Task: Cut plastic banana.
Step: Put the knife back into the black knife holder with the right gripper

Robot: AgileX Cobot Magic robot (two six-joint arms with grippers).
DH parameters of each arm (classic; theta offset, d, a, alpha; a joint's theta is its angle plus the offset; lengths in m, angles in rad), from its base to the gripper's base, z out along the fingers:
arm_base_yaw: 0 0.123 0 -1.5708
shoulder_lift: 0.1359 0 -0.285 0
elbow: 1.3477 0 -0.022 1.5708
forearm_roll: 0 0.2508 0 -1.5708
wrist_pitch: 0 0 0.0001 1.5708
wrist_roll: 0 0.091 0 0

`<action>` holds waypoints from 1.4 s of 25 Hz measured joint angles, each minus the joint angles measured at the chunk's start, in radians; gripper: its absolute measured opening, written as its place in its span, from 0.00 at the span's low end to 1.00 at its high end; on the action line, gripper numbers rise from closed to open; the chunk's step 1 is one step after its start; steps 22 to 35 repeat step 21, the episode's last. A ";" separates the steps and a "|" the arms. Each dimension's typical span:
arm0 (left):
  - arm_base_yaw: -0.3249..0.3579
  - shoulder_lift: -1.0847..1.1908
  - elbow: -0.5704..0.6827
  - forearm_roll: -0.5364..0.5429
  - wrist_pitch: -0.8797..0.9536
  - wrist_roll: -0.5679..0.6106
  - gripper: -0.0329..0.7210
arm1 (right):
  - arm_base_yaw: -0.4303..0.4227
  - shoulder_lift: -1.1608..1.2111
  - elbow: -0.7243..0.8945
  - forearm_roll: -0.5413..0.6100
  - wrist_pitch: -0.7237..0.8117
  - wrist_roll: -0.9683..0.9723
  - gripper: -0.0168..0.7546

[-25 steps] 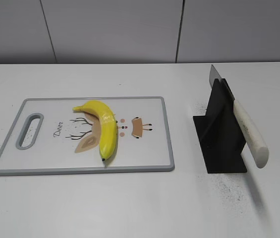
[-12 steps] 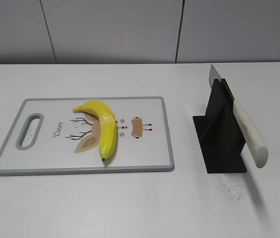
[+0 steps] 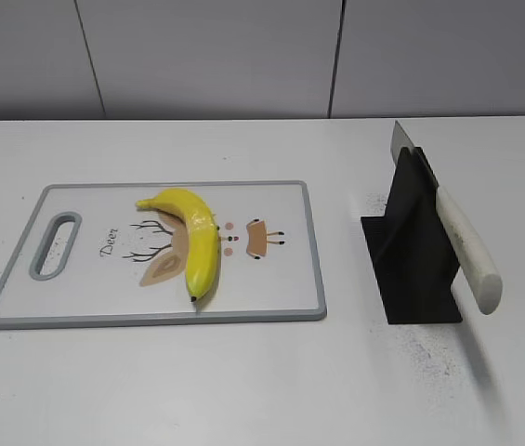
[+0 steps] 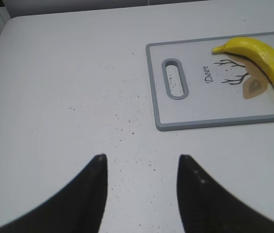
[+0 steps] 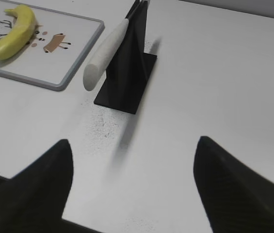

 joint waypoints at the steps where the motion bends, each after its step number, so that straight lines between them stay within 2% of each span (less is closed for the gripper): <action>1: 0.000 0.000 0.000 0.000 0.000 0.000 0.64 | -0.013 0.000 0.000 0.000 0.000 0.000 0.78; 13: 0.000 0.000 0.000 0.000 0.000 0.000 0.64 | -0.362 0.000 0.000 0.001 0.000 0.000 0.78; 35: 0.000 0.000 0.000 0.000 0.000 0.000 0.64 | -0.381 0.000 0.000 0.001 0.001 -0.001 0.78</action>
